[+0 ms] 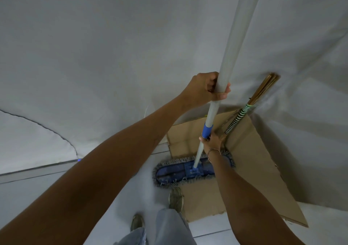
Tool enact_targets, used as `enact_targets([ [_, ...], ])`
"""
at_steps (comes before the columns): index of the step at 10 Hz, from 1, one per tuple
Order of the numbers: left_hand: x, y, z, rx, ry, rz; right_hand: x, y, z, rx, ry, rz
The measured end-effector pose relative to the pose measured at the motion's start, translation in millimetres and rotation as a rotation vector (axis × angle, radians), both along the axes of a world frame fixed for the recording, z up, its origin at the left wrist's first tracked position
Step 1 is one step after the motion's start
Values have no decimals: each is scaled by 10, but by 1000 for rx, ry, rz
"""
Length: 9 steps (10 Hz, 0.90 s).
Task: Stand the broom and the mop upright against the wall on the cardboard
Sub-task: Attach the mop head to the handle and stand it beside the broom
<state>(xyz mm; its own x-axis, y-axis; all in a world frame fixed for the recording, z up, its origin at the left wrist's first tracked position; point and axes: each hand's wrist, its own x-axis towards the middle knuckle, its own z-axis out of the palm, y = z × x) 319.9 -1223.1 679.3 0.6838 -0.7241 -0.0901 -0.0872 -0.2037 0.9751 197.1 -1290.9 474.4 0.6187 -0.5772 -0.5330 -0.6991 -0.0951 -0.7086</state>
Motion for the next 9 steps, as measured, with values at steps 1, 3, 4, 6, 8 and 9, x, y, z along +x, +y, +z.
enact_targets([
  [1,82,-64,-78,-21,31,67,110,-59,-35,-15,8,32],
  [3,283,-102,-163,-15,33,126,336,-104,-66,-30,17,73],
  [4,331,-112,-221,-9,25,143,417,-145,-73,-42,64,119],
  [6,256,-52,-219,6,-4,138,373,-148,2,-61,122,219],
  [8,65,314,-194,37,56,149,109,-57,142,-103,97,250],
  [9,-121,647,-240,129,16,186,-97,43,221,-96,38,215],
])
